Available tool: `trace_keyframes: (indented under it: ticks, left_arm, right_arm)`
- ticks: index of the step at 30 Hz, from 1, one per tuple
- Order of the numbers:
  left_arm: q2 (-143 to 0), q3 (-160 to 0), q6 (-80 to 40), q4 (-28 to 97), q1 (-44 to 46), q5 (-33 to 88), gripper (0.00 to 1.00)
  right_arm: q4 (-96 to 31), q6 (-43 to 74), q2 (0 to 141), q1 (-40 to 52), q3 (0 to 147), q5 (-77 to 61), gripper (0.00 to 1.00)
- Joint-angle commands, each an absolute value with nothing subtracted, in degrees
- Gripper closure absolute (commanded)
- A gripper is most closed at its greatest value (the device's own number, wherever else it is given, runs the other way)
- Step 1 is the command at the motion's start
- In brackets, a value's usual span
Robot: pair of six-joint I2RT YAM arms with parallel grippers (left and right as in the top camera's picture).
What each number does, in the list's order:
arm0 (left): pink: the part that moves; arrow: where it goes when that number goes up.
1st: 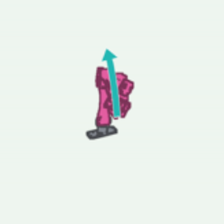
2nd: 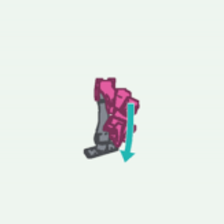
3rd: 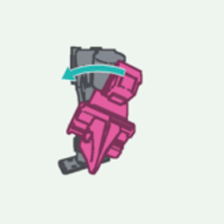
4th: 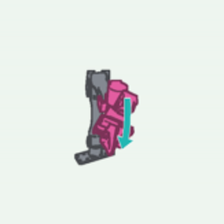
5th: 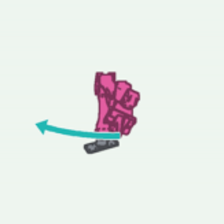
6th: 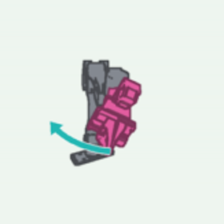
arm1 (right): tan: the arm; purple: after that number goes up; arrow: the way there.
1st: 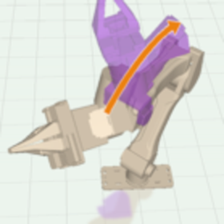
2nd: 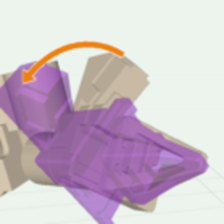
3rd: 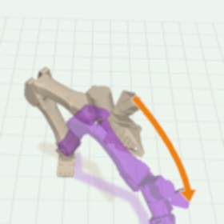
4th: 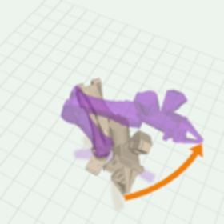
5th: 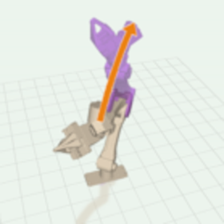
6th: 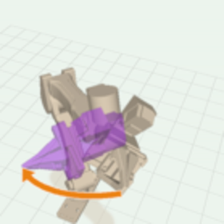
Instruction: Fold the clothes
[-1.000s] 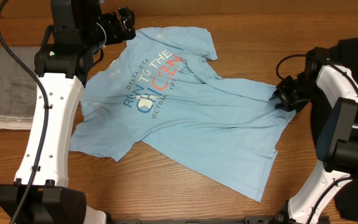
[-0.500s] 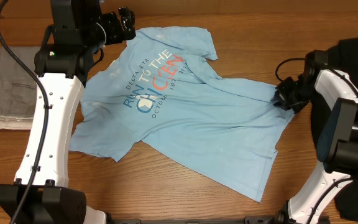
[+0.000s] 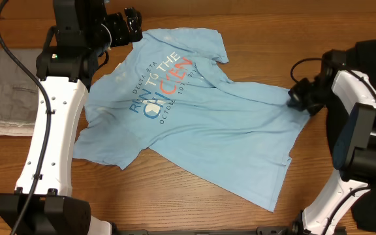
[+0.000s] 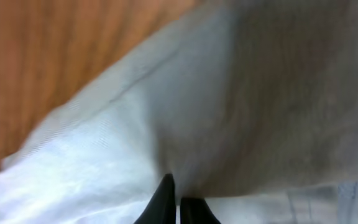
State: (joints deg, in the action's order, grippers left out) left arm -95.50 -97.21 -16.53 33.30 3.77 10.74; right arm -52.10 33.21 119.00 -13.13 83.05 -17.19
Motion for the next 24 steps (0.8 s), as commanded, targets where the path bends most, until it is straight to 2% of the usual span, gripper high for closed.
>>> trace_keyframes:
  ticks: [1,10,16,20,24]
  left_arm:
    - [-95.8,-96.9,-17.1,33.2,4.1,11.0,0.00]
    - [-95.8,-96.9,-17.1,33.2,4.1,11.0,0.00]
    - [-95.8,-96.9,-17.1,33.2,4.1,11.0,0.00]
    - [-95.8,-96.9,-17.1,33.2,4.1,11.0,0.00]
    - [-95.8,-96.9,-17.1,33.2,4.1,11.0,0.00]
  right_arm:
    - [-51.6,33.3,118.7,-13.2,88.6,-17.5,0.96]
    - [-47.8,33.3,118.7,-13.2,88.9,-14.3,0.95]
    - [-46.9,33.3,118.7,-13.2,88.9,-13.9,0.90]
    - [-46.7,33.3,118.7,-13.2,88.9,-13.2,0.77]
    - [-46.8,33.1,118.7,-13.1,88.8,-12.4,0.75]
